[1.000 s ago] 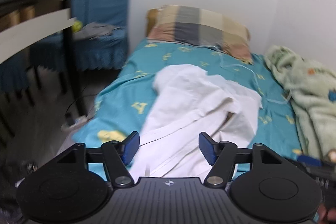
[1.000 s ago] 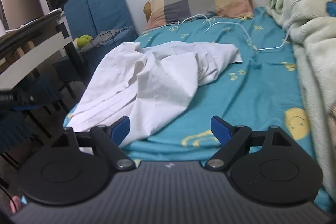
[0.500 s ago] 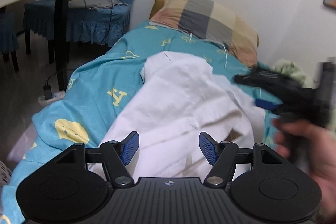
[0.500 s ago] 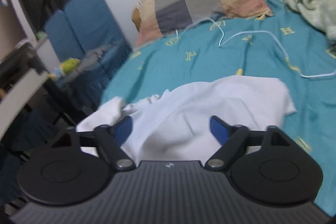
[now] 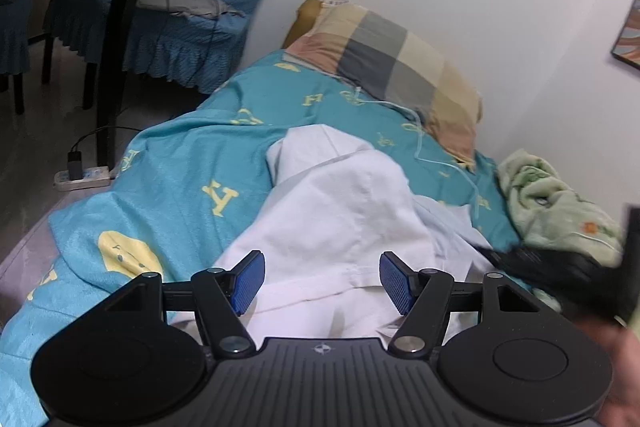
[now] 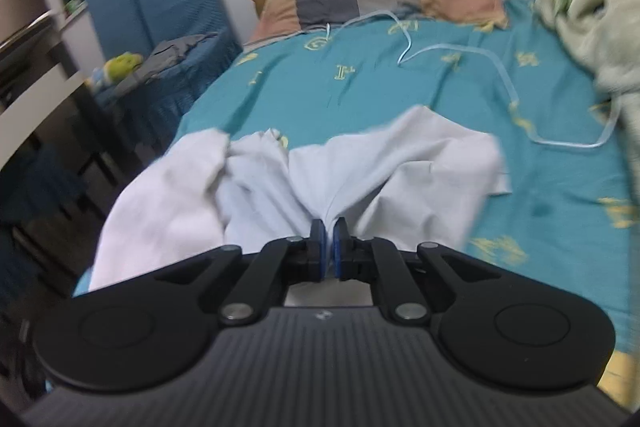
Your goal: Fold clothes
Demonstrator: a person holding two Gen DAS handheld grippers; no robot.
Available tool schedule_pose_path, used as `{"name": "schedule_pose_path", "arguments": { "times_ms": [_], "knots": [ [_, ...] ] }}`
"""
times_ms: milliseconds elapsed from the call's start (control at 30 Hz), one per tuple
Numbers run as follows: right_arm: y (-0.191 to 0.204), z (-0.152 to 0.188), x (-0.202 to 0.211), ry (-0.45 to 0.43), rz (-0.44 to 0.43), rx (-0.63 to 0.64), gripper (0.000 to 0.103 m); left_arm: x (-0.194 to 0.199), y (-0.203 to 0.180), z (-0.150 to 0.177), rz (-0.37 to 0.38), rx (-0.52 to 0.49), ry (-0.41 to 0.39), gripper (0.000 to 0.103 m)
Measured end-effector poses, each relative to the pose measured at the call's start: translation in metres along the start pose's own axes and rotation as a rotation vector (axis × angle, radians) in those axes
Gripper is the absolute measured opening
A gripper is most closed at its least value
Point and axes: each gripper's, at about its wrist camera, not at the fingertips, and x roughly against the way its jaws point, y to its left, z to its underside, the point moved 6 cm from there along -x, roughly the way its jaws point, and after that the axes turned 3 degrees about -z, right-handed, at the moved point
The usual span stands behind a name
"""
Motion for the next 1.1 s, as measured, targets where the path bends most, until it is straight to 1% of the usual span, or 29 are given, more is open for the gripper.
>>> {"name": "schedule_pose_path", "arguments": {
  "times_ms": [100,133,200,267,300,400,433,467,533,633,700,733,767,800,833,900,967,1033,1100],
  "knots": [
    [-0.005,0.028,0.051,0.029,-0.008,0.015,0.007,0.012,-0.002,0.003,0.026,0.008,0.000,0.067],
    [-0.007,0.041,0.064,0.052,-0.011,0.014,0.007,0.016,-0.003,0.004,0.037,0.017,0.004,0.067],
    [-0.015,0.073,0.079,0.129,-0.004,-0.019,0.007,0.022,-0.005,0.009,0.054,0.021,0.013,0.067],
    [-0.027,0.105,0.087,0.212,0.001,-0.091,0.007,0.027,-0.008,0.014,0.056,0.003,0.021,0.067],
    [-0.033,0.116,0.088,0.238,-0.001,-0.136,0.007,0.029,-0.010,0.016,0.056,-0.008,0.025,0.068],
    [-0.052,0.140,0.087,0.279,-0.014,-0.291,0.007,0.034,-0.019,0.025,0.064,-0.039,0.047,0.068],
    [-0.057,0.143,0.088,0.269,-0.015,-0.324,0.008,0.035,-0.022,0.027,0.064,-0.052,0.051,0.068],
    [-0.059,0.141,0.091,0.238,-0.012,-0.336,0.009,0.036,-0.024,0.029,0.060,-0.067,0.051,0.069],
    [-0.059,0.130,0.100,0.159,0.007,-0.310,0.009,0.039,-0.029,0.033,0.052,-0.097,0.049,0.071],
    [-0.057,0.110,0.113,0.038,0.054,-0.204,0.011,0.037,-0.034,0.037,0.043,-0.109,0.056,0.074],
    [-0.057,0.099,0.117,-0.031,0.055,-0.178,0.020,0.033,-0.036,0.039,0.033,-0.125,0.063,0.074],
    [-0.056,0.094,0.117,-0.060,0.046,-0.169,0.038,0.031,-0.037,0.040,0.024,-0.137,0.066,0.074],
    [-0.054,0.089,0.117,-0.087,0.032,-0.161,0.060,0.027,-0.038,0.042,0.018,-0.144,0.072,0.074],
    [-0.051,0.083,0.114,-0.104,0.017,-0.148,0.069,0.023,-0.038,0.043,0.013,-0.151,0.079,0.074],
    [-0.047,0.078,0.109,-0.115,0.002,-0.132,0.074,0.020,-0.038,0.045,0.007,-0.159,0.086,0.075],
    [-0.040,0.067,0.099,-0.136,-0.027,-0.099,0.074,0.011,-0.039,0.047,-0.007,-0.180,0.092,0.075],
    [-0.030,0.057,0.080,-0.133,-0.043,-0.048,0.073,0.001,-0.040,0.046,-0.025,-0.211,0.087,0.075],
    [-0.023,0.051,0.056,-0.120,-0.049,0.004,0.073,-0.010,-0.040,0.046,-0.043,-0.242,0.083,0.077],
    [-0.026,0.050,0.035,-0.105,-0.033,0.005,0.072,-0.022,-0.043,0.041,-0.069,-0.279,0.055,0.082]
  ]
}}
